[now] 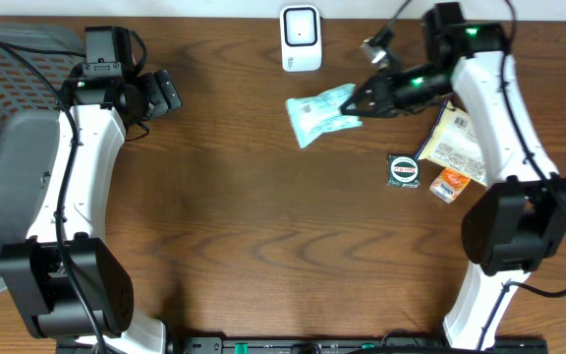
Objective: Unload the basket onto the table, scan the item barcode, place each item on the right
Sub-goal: 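Carry the wipe pack up and hold it at the white scanner, then carry the wipe pack right and release it by the other items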
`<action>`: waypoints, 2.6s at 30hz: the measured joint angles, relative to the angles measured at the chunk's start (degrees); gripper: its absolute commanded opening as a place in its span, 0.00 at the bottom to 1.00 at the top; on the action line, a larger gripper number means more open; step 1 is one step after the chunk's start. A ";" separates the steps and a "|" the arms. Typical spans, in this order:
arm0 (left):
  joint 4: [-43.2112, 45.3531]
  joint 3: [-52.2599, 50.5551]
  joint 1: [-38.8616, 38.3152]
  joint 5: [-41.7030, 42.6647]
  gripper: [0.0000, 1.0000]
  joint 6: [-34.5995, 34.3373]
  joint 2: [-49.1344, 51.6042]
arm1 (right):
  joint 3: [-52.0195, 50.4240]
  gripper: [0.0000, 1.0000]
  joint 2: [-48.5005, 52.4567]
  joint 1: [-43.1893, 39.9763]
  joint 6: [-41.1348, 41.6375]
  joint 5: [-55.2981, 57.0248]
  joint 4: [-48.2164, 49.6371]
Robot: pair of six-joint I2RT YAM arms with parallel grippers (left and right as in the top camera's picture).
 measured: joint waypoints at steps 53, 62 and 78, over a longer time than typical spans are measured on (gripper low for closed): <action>0.00 0.00 0.00 0.00 0.98 0.00 0.00 | -0.17 0.01 17.25 23.43 -43.23 91.93 85.57; 0.02 0.00 0.00 0.00 0.98 0.00 0.00 | -0.17 0.01 17.57 23.76 -46.49 92.17 85.81; -0.04 0.00 0.00 0.02 0.98 0.00 0.00 | -0.96 0.01 8.04 24.11 -28.92 82.51 55.32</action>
